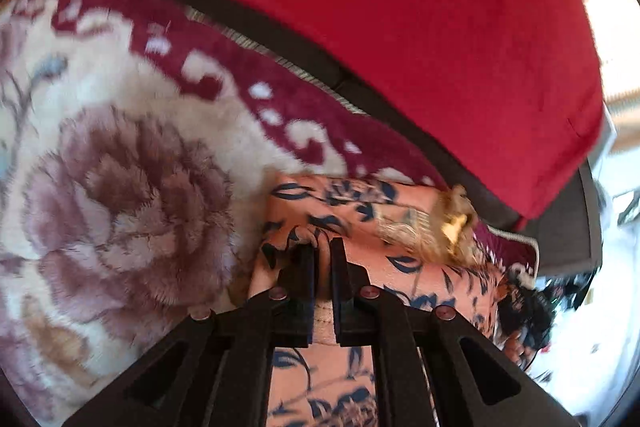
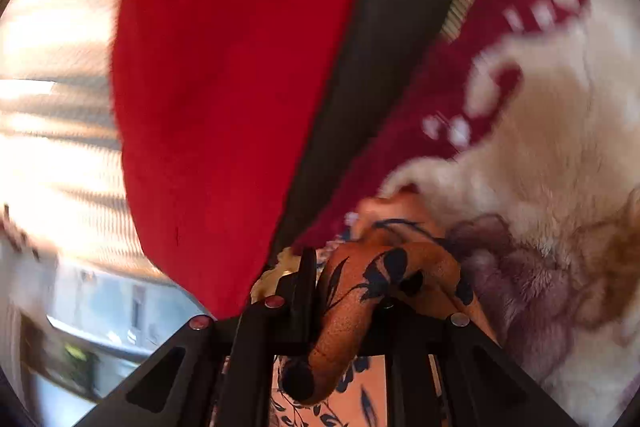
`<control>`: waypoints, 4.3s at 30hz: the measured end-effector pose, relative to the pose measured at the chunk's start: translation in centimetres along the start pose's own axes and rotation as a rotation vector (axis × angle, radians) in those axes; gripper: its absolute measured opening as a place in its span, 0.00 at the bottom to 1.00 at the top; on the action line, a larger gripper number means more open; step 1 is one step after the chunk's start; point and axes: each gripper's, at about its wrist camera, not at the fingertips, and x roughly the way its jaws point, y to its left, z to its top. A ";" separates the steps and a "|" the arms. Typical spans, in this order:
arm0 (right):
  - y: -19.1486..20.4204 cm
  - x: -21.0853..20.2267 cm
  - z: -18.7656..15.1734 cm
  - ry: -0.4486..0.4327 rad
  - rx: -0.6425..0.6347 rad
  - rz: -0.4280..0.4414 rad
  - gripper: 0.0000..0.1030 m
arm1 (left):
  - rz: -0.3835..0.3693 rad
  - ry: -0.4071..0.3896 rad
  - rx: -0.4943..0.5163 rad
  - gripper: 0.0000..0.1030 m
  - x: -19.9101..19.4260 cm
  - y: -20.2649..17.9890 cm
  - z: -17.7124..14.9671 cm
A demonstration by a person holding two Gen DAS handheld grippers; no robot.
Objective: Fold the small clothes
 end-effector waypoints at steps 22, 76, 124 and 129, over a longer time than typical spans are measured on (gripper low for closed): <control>6.9 -0.4 -10.2 0.150 -0.613 -0.346 0.47 | 0.163 -0.003 0.389 0.50 -2.9 -3.9 -9.9; 12.3 5.4 -19.5 0.154 -0.625 -0.249 0.49 | 0.489 -0.176 0.394 0.74 0.0 -8.4 -13.9; 15.5 -2.0 -21.5 0.066 -0.801 -0.446 0.68 | 0.501 -0.410 0.547 0.94 -7.2 -12.6 -18.2; 11.5 -2.0 -18.1 0.027 -0.738 -0.538 0.63 | 0.579 -0.314 0.411 0.94 -3.2 -6.2 -16.5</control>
